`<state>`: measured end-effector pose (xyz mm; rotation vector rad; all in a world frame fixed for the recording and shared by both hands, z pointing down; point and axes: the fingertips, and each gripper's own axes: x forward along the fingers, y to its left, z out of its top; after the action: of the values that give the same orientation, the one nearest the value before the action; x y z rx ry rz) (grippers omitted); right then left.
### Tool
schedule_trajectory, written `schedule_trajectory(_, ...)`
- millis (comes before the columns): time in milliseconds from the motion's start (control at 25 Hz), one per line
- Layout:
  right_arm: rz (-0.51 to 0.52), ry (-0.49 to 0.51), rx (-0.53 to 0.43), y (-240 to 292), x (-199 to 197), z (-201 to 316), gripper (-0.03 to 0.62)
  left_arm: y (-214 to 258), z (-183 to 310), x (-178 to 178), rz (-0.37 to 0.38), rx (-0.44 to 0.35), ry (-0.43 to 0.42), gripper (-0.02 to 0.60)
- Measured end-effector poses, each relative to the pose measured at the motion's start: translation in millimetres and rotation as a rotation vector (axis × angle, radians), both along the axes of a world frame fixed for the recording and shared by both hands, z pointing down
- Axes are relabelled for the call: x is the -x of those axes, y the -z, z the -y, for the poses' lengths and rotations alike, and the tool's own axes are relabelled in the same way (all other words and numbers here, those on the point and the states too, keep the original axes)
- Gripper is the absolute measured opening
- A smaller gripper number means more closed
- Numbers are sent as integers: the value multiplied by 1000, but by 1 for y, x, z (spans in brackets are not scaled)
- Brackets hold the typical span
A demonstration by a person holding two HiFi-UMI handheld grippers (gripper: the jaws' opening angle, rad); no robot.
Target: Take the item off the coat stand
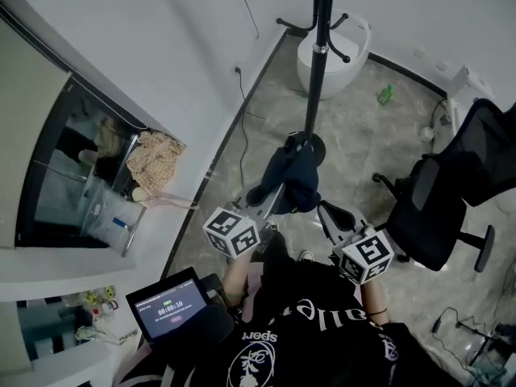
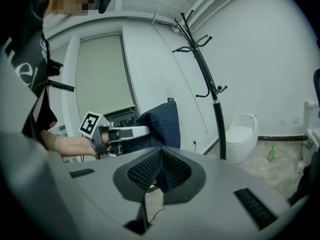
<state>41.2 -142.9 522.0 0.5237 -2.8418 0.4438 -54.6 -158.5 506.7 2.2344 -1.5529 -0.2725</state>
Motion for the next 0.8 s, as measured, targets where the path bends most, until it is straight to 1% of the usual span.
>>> schedule_trajectory(80, 2, 10, 14, -6, -21, -9, 18, -7, -13, -22, 3, 18, 14, 17)
schedule_trajectory(200, 9, 20, 17, -12, -49, -19, 18, -15, -31, -53, 32, 43, 27, 17)
schedule_trajectory(320, 31, 42, 18, -13, -64, -28, 18, -19, -46, -70, 61, 60, 38, 17)
schedule_trajectory(520, 58, 85, 2, -6, -67, -44, 18, -20, -69, -80, 72, 62, 66, 17)
schedule_trajectory(800, 80, 129, -29, 4, -58, -61, 18, -12, -93, -77, 84, 49, 106, 17)
